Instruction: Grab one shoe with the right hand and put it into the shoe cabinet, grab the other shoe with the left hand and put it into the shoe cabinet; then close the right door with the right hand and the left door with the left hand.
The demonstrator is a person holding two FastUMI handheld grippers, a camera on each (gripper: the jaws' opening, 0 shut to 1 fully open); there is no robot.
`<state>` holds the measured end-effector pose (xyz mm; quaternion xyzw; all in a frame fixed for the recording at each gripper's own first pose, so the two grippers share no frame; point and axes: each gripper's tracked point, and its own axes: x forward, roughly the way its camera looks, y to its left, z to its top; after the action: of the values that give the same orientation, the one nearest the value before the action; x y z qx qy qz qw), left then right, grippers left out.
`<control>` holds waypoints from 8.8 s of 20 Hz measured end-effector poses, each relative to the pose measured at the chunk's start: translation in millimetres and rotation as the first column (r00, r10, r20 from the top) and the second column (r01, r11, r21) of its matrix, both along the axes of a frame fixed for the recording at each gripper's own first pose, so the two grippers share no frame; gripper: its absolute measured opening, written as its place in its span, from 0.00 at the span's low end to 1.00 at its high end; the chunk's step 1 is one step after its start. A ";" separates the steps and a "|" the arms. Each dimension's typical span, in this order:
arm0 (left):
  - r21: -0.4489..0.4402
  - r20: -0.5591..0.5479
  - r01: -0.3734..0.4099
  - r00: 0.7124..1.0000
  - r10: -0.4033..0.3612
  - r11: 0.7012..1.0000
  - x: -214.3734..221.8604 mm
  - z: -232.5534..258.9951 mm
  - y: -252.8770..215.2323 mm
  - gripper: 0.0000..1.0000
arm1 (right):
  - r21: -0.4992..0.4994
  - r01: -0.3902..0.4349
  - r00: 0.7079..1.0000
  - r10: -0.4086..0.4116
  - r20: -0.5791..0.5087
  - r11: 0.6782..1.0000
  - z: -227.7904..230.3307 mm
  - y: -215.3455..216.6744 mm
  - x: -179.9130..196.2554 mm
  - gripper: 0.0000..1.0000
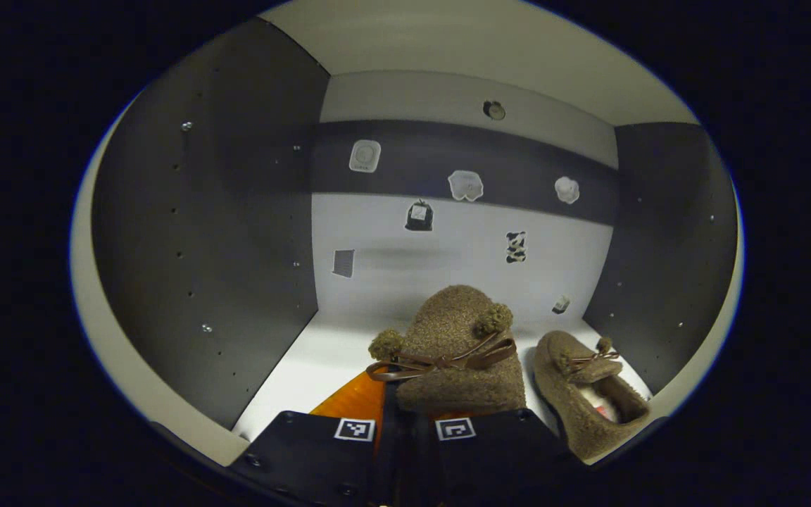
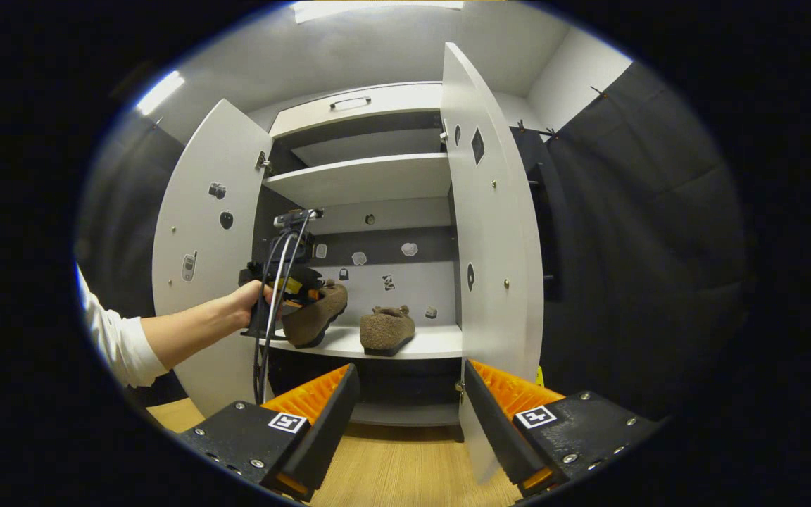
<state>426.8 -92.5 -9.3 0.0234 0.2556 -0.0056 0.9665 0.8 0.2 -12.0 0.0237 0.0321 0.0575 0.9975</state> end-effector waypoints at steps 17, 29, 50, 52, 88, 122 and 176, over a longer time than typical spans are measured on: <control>-0.112 -0.089 -0.043 0.995 0.033 0.993 -1.3 -42.1 22.0 0.77 | 0.046 0.029 0.999 -0.029 -0.015 0.999 -7.8 -14.4 6.5 0.92; -0.121 0.128 0.083 0.990 -0.067 0.989 -55.5 61.9 2.4 0.97 | 0.044 -0.005 1.000 0.005 -0.006 0.999 -2.7 -1.9 0.4 0.92; -0.062 0.407 0.061 0.913 -0.030 0.996 -305.5 59.8 46.6 1.00 | 0.081 -0.076 0.997 0.074 0.025 0.994 2.4 4.5 -6.0 0.92; -0.054 0.404 0.039 0.914 -0.014 0.998 -318.1 52.3 52.1 0.97 | 0.081 -0.051 0.998 0.048 0.034 0.995 8.4 -13.7 -8.8 0.92; -0.033 0.408 0.033 0.913 -0.017 0.999 -366.2 43.2 64.3 0.97 | 0.007 -0.049 0.997 0.048 0.066 0.999 26.3 -21.2 62.9 0.90; -0.060 0.400 -0.031 0.915 0.053 0.998 -379.8 55.6 93.4 0.97 | 0.010 -0.131 0.991 0.131 0.031 0.991 23.2 46.8 111.3 0.94; -0.019 0.434 0.205 0.884 -0.177 0.978 -224.4 60.8 11.4 0.99 | -0.044 0.097 0.995 -0.097 0.009 0.994 49.4 -58.8 13.7 0.94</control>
<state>202.4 -81.1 51.5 0.0177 0.0325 -0.1038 0.9939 14.4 -58.6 37.4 0.0031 0.0286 0.0083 0.9996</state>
